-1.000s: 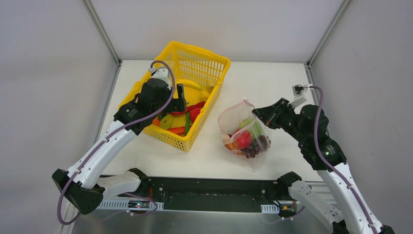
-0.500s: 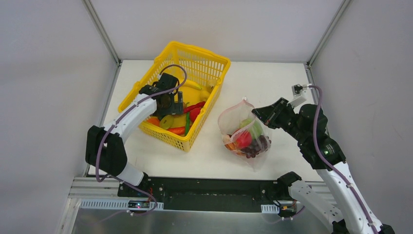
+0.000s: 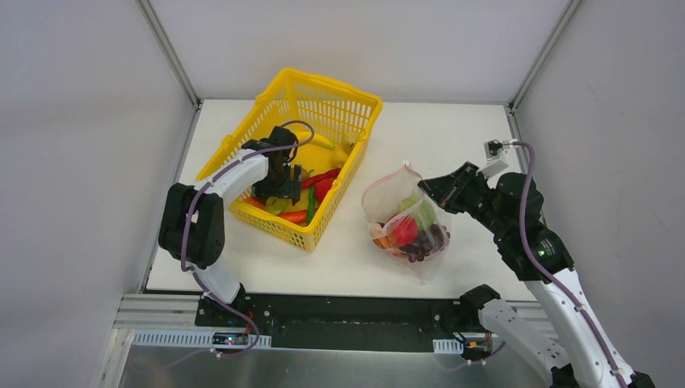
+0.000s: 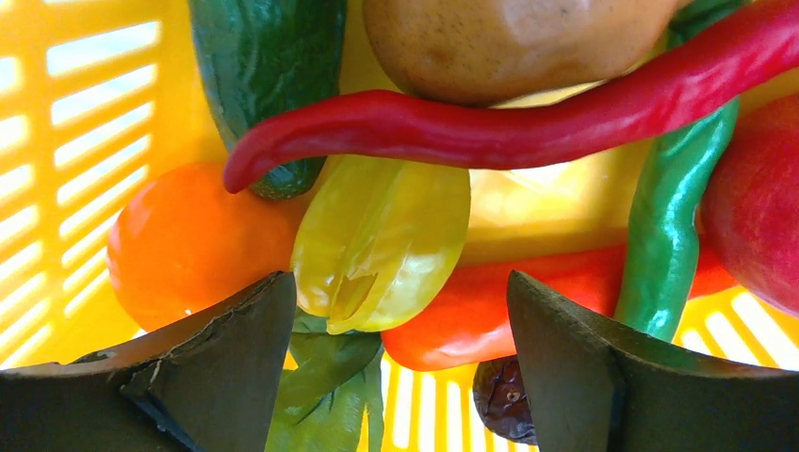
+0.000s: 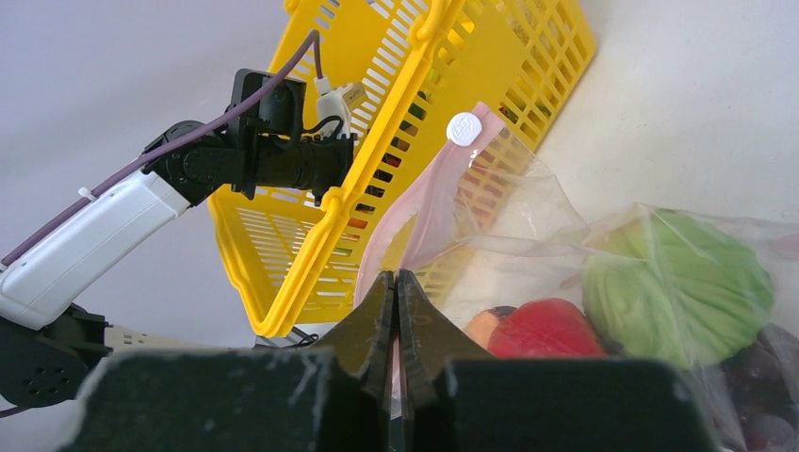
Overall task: Place the food in the zip-top bag and seal the zipper
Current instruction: Pick up the fake fruit from the bin.
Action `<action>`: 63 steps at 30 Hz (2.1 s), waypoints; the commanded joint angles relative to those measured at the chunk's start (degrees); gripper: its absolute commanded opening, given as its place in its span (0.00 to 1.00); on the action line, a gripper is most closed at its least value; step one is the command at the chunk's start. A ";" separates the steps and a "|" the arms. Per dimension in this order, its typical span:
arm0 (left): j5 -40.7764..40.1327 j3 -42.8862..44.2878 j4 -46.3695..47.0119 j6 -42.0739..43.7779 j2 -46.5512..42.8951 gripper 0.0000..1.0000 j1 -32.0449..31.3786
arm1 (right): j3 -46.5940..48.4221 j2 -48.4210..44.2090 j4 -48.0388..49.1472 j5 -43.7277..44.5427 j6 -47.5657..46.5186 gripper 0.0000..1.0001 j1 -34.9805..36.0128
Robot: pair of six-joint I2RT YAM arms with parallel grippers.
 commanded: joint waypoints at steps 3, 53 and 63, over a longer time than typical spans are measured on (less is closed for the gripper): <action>2.01 -1.02 -2.99 4.00 0.24 0.81 -0.09 | 1.50 0.23 2.50 0.02 -0.21 0.03 -0.22; 20.39 -2.50 7.13 0.64 -36.78 0.34 -0.09 | 0.74 0.16 3.69 -0.86 1.14 0.03 -0.24; 29.92 -3.68 13.37 -4.41 -41.36 0.33 -1.35 | 0.46 0.03 3.78 -1.13 1.65 0.03 -0.25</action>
